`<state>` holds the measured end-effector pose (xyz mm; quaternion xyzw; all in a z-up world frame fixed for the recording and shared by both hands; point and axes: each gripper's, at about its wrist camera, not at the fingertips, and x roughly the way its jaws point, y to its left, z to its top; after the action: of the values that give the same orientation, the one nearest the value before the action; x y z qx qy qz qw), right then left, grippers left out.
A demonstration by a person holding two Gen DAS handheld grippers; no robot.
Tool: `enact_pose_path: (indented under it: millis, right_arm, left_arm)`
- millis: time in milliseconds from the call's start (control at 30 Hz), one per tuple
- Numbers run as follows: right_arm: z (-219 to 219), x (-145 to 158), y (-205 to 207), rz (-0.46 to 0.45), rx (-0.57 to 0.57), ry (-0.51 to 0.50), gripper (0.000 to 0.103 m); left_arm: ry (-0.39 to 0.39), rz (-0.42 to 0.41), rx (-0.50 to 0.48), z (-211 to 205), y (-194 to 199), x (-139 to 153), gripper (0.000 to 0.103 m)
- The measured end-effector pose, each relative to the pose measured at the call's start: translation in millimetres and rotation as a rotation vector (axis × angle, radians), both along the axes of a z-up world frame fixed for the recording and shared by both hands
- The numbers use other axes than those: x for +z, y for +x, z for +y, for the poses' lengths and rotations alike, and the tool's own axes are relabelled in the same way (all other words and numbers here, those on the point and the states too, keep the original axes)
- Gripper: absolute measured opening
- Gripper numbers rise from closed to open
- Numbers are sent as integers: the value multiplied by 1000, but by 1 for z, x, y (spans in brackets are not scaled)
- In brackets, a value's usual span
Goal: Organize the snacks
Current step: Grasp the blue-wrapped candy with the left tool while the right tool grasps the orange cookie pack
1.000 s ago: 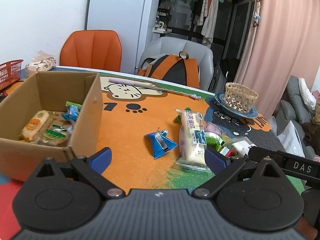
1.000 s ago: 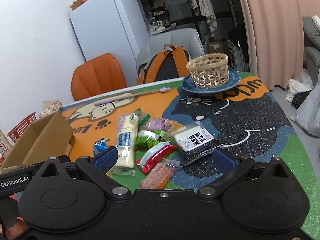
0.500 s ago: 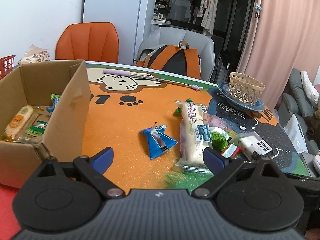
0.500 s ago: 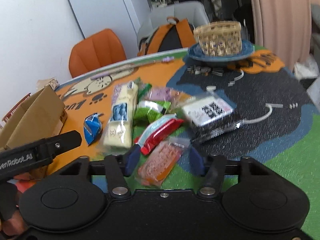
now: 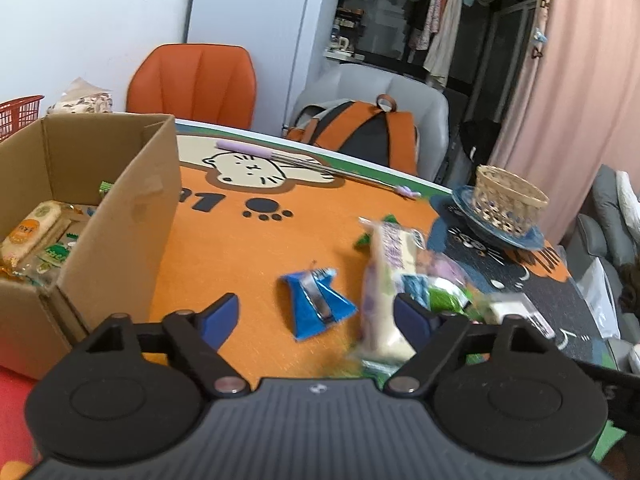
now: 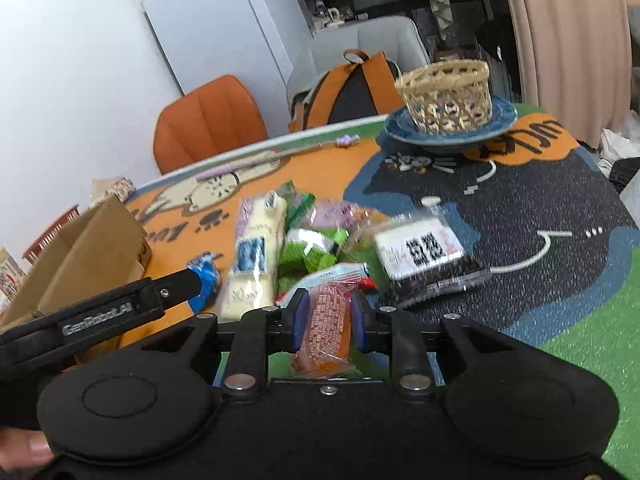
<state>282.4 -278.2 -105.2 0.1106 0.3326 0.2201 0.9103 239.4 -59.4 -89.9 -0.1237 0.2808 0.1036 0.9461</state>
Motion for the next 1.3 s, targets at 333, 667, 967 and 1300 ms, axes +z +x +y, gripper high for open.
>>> enact_pose_path:
  millis: [333, 667, 967, 1300]
  right_arm:
    - [0, 5, 18, -19, -15, 20, 24]
    - [-1, 1, 26, -1, -12, 27, 24]
    - [4, 7, 17, -9, -11, 22, 24]
    - [9, 23, -3, -45, 4, 28, 24]
  left_arm:
    - [-18, 16, 43, 9, 24, -8, 70]
    - [-3, 81, 29, 6, 46, -24, 51]
    - [-15, 75, -16, 7, 32, -18, 34]
    - [-11, 3, -59, 3, 6, 11, 32]
